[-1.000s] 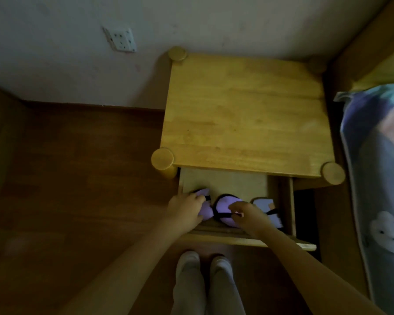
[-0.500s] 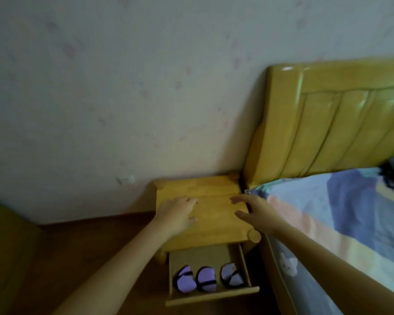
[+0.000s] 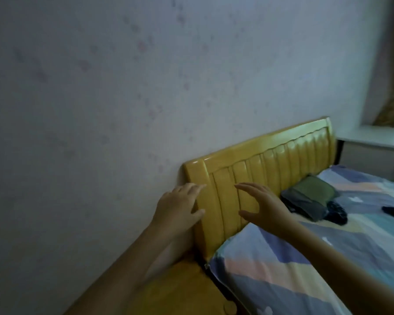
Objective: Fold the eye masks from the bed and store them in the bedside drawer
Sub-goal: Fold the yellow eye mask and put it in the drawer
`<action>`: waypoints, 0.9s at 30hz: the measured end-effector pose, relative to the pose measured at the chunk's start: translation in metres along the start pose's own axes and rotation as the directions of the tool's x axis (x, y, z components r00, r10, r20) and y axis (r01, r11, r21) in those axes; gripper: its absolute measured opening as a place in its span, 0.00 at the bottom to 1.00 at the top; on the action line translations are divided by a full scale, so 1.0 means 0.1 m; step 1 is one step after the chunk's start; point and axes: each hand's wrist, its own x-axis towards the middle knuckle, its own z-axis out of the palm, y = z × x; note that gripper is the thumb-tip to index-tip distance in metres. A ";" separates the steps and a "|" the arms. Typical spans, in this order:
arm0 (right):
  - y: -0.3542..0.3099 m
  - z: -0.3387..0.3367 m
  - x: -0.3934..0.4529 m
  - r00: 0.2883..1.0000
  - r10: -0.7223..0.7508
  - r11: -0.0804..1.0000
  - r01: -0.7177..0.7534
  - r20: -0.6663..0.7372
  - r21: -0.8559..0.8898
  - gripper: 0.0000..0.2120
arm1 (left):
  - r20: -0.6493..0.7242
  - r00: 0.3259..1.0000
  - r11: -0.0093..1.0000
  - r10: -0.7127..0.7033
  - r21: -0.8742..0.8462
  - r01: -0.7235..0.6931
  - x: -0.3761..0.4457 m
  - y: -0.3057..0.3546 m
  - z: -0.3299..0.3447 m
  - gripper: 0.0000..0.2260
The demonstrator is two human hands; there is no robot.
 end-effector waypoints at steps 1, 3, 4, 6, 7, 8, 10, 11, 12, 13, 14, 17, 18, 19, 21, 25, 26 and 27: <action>-0.03 -0.13 -0.11 0.998 0.036 0.999 -0.037 -0.051 -0.025 0.31 | -0.021 0.999 0.999 0.044 -0.009 -0.044 0.06 0.09 -0.07 0.29; -0.07 -0.38 -0.36 0.983 0.101 0.990 -0.114 -0.150 -0.083 0.31 | -0.042 0.990 0.991 0.133 -0.027 -0.134 0.16 0.32 -0.17 0.30; -0.09 -0.51 -0.51 0.972 0.125 0.982 -0.149 -0.201 -0.113 0.31 | -0.054 0.983 0.983 0.177 -0.035 -0.179 0.20 0.44 -0.21 0.30; -0.11 -0.78 -0.87 0.945 0.161 0.959 -0.218 -0.286 -0.179 0.32 | -0.082 0.962 0.962 0.260 -0.063 -0.265 0.24 0.74 -0.26 0.31; -0.12 -0.92 -1.07 0.930 0.187 0.942 -0.261 -0.317 -0.210 0.32 | -0.097 0.949 0.948 0.299 -0.080 -0.307 0.25 0.91 -0.28 0.31; -0.14 -1.08 -1.29 0.912 0.216 0.921 -0.309 -0.348 -0.238 0.32 | -0.110 0.935 0.932 0.338 -0.098 -0.349 0.25 1.10 -0.30 0.31; -0.20 -1.39 -1.78 0.868 0.282 0.866 -0.413 -0.409 -0.281 0.31 | -0.131 0.897 0.888 0.422 -0.142 -0.438 0.21 1.54 -0.36 0.30; -0.23 -1.55 -2.05 0.840 0.317 0.836 -0.466 -0.440 -0.289 0.31 | -0.138 0.874 0.859 0.465 -0.169 -0.483 0.17 1.80 -0.39 0.30; -0.26 -1.70 -2.32 0.811 0.348 0.805 -0.516 -0.471 -0.293 0.31 | -0.150 0.848 0.823 0.508 -0.205 -0.529 0.09 2.07 -0.43 0.30; -0.29 -1.86 -2.60 0.780 0.373 0.773 -0.560 -0.502 -0.297 0.31 | -0.167 0.818 0.784 0.550 -0.234 -0.575 0.00 2.34 -0.48 0.30; -0.33 -2.00 -2.88 0.750 0.397 0.739 -0.603 -0.530 -0.300 0.31 | -0.191 0.784 0.743 0.590 -0.250 -0.620 -0.12 2.62 -0.53 0.30; -0.51 -2.40 -3.74 0.658 0.456 0.628 -0.715 -0.599 -0.308 0.31 | -0.244 0.677 0.620 0.694 -0.275 -0.735 -0.56 3.42 -0.71 0.29; -0.59 -2.53 -4.03 0.633 0.468 0.600 -0.740 -0.617 -0.304 0.30 | -0.259 0.642 0.581 0.721 -0.277 -0.765 -0.71 3.67 -0.77 0.29; -0.66 -2.65 -4.32 0.608 0.476 0.577 -0.761 -0.635 -0.296 0.30 | -0.275 0.612 0.548 0.741 -0.280 -0.788 -0.85 3.92 -0.82 0.29; -0.81 -2.91 -4.91 0.564 0.484 0.530 -0.798 -0.670 -0.289 0.29 | -0.306 0.562 0.487 0.769 -0.289 -0.824 -1.14 4.43 -0.92 0.29; -1.11 -3.44 -6.08 0.471 0.519 0.404 -0.871 -0.713 -0.281 0.27 | -0.359 0.455 0.357 0.815 -0.308 -0.882 -1.85 5.50 -1.16 0.28; -1.18 -3.56 -6.36 0.442 0.527 0.362 -0.890 -0.726 -0.278 0.27 | -0.369 0.422 0.317 0.828 -0.313 -0.895 -2.03 5.76 -1.21 0.28; -1.25 -3.67 -6.63 0.408 0.535 0.327 -0.907 -0.740 -0.265 0.27 | -0.370 0.391 0.281 0.842 -0.316 -0.906 -2.19 6.01 -1.26 0.27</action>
